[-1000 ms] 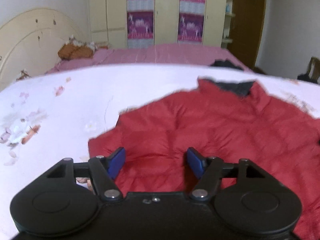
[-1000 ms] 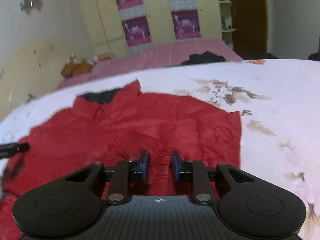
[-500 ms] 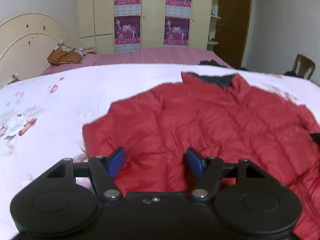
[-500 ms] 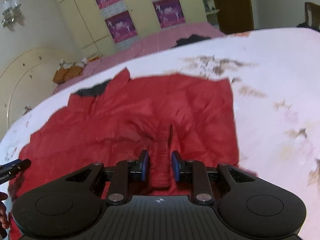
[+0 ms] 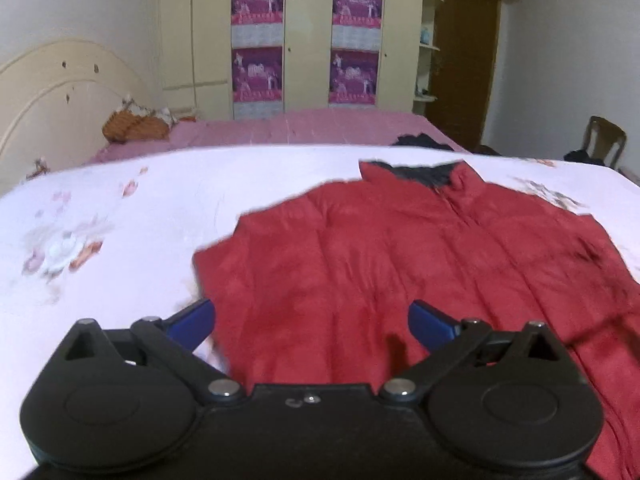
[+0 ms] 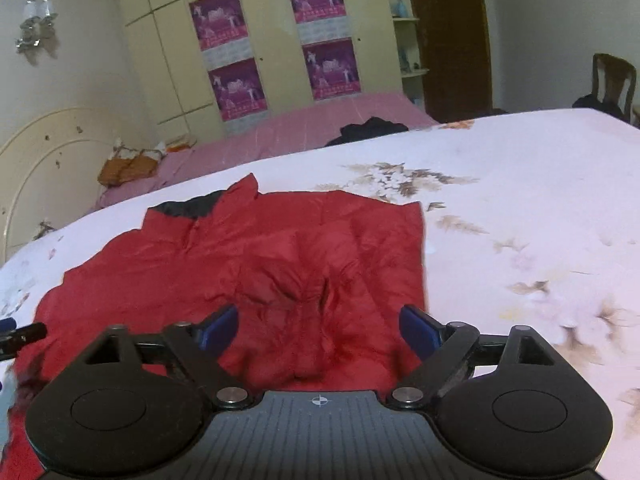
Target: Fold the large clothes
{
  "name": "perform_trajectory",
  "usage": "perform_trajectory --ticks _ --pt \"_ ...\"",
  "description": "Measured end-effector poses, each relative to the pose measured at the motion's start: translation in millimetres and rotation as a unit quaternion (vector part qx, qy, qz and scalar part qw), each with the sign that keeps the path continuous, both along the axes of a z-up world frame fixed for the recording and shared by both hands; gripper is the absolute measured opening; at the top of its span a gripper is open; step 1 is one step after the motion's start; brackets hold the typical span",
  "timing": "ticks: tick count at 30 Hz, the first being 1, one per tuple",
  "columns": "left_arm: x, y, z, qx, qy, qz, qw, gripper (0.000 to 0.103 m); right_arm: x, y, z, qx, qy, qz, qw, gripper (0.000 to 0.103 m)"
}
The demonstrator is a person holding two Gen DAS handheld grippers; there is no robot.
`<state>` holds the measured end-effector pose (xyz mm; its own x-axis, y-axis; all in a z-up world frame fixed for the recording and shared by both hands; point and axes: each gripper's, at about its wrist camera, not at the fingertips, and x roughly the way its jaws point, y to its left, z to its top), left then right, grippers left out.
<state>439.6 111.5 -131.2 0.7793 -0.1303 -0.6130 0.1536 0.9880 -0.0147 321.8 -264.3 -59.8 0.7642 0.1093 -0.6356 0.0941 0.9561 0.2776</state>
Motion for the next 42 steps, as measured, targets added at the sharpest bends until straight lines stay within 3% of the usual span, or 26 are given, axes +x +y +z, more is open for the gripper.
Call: perform_trajectory --ticks 2,5,6,10,14,23,25,26,27,32,34,35,38,40,42 --pt "-18.6 11.3 -1.5 -0.009 0.022 0.0 0.9997 0.092 -21.0 -14.2 2.1 0.012 0.01 0.006 1.0 0.086" --pt "-49.1 30.8 -5.8 -0.025 0.06 0.002 0.9979 0.077 -56.2 -37.0 -1.1 0.028 0.037 0.015 0.999 0.064" --pt "-61.6 37.4 -7.5 -0.03 0.069 0.003 0.9971 0.075 -68.0 -44.6 -3.7 0.032 0.049 0.018 0.998 0.061" --pt "-113.6 57.8 -13.7 -0.051 0.105 0.017 0.9931 0.071 -110.4 -74.7 -14.3 0.069 0.079 0.019 0.994 0.06" --pt "-160.7 69.8 -14.8 -0.097 0.119 0.03 0.9877 0.07 -147.2 -100.0 -25.1 0.123 0.1 0.023 0.987 0.06" --pt "-223.6 61.3 -12.5 -0.147 0.144 0.044 0.9776 0.061 -206.1 -118.1 -27.7 0.212 0.095 0.07 0.97 0.06" --pt "-236.6 60.9 -14.7 -0.173 0.144 0.047 0.9733 0.061 -216.5 -116.9 -27.5 0.228 0.095 0.082 0.966 0.059" --pt "-243.2 61.6 -15.5 -0.188 0.143 0.048 0.9705 0.061 -221.0 -118.0 -28.7 0.233 0.096 0.086 0.964 0.053" --pt "-247.9 63.3 -17.2 -0.209 0.142 0.049 0.9662 0.061 -227.0 -117.6 -29.7 0.239 0.099 0.09 0.962 0.045" --pt "-245.6 71.2 -30.3 -0.298 0.139 0.052 0.9431 0.06 -229.6 -115.2 -38.9 0.304 0.1 0.103 0.942 0.034" --pt "-238.2 71.6 -32.7 -0.309 0.141 0.057 0.9388 0.049 -224.5 -109.3 -42.0 0.311 0.098 0.114 0.938 0.027" --pt "-235.5 70.1 -32.6 -0.298 0.143 0.061 0.9416 0.01 -222.2 -106.8 -42.7 0.307 0.1 0.117 0.939 0.01" --pt "-247.1 71.4 -23.2 -0.307 0.114 0.076 0.9419 0.006 -227.2 -114.6 -34.5 0.318 0.076 0.112 0.938 0.007" --pt "-252.7 64.9 -19.0 -0.278 0.11 0.074 0.9514 0.006 -231.7 -119.6 -28.8 0.31 0.067 0.113 0.942 0.007" --pt "-247.3 58.5 -27.0 -0.255 0.13 0.073 0.9554 0.006 -227.4 -117.3 -34.0 0.289 0.085 0.114 0.947 0.007"
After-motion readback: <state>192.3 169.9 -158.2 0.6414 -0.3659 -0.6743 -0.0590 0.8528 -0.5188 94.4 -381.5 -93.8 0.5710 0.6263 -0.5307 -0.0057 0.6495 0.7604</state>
